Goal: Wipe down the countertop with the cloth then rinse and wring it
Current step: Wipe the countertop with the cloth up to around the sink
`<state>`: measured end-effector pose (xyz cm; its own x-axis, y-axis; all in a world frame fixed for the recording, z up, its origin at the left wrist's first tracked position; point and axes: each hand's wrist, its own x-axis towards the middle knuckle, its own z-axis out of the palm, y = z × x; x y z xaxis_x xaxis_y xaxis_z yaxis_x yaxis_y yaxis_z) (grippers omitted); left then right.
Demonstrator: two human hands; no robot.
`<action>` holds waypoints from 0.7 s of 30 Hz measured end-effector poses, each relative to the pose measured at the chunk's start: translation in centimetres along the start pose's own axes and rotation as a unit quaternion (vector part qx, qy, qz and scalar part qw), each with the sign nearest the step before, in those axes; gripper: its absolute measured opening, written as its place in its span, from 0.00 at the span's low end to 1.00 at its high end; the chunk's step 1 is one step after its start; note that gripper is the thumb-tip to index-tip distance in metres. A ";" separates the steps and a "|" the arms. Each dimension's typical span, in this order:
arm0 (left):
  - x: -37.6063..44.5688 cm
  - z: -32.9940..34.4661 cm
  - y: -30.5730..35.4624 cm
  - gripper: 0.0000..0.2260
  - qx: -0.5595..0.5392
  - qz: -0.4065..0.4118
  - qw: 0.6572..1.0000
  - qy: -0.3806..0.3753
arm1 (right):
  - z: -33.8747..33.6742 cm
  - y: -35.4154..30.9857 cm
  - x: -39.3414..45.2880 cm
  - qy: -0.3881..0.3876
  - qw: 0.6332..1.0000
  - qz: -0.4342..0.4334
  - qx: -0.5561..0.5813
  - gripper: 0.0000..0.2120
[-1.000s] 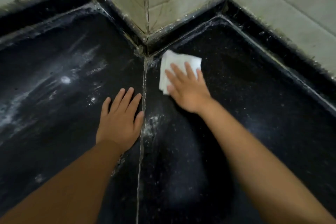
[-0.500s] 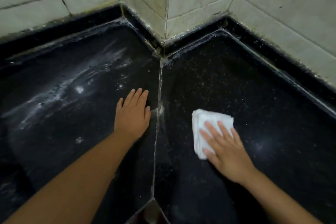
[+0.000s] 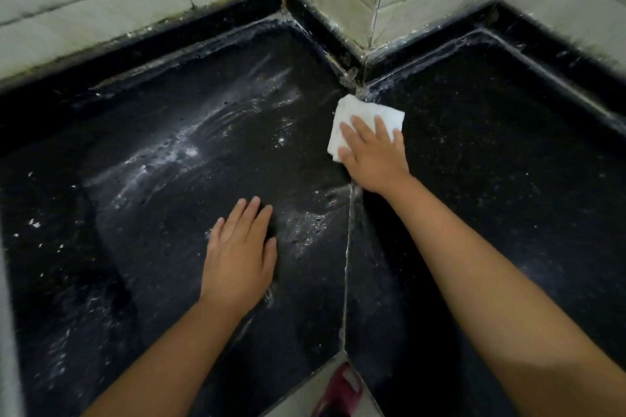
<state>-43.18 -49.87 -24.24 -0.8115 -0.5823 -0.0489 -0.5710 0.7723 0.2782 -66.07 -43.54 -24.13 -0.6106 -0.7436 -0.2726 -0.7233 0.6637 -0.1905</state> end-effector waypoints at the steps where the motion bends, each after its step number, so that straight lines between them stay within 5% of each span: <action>1: 0.3 -0.1 -0.2 0.19 -0.008 -0.014 1.000 -0.006 | 0.6 -0.1 -1.6 -0.009 0.999 -0.032 -0.015 0.24; 4: 0.8 -0.1 -0.7 0.21 -0.006 -0.040 0.999 -0.014 | 2.6 0.2 -8.5 0.003 0.989 -0.132 -0.059 0.31; 6: 0.8 0.0 -0.7 0.22 -0.002 -0.048 0.998 -0.029 | 4.5 1.2 -13.5 0.012 0.982 -0.169 -0.080 0.27; 11: 0.7 0.1 -0.6 0.23 -0.001 -0.049 0.998 -0.043 | 6.6 3.5 -21.3 0.007 0.979 -0.178 -0.097 0.23; 19: 0.7 -0.1 -0.4 0.22 -0.016 -0.066 0.997 -0.038 | 3.9 -1.0 -10.6 0.041 0.995 -0.071 -0.048 0.32; 21: 0.7 -0.2 -0.3 0.22 -0.019 -0.068 0.997 -0.036 | 2.8 -1.2 -6.2 -0.010 0.999 -0.029 -0.018 0.28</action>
<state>-43.55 -50.60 -24.22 -0.7348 -0.6600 -0.1563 -0.6720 0.6772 0.2996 -60.50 -39.47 -24.86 -0.5611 -0.7783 -0.2817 -0.7686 0.6163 -0.1717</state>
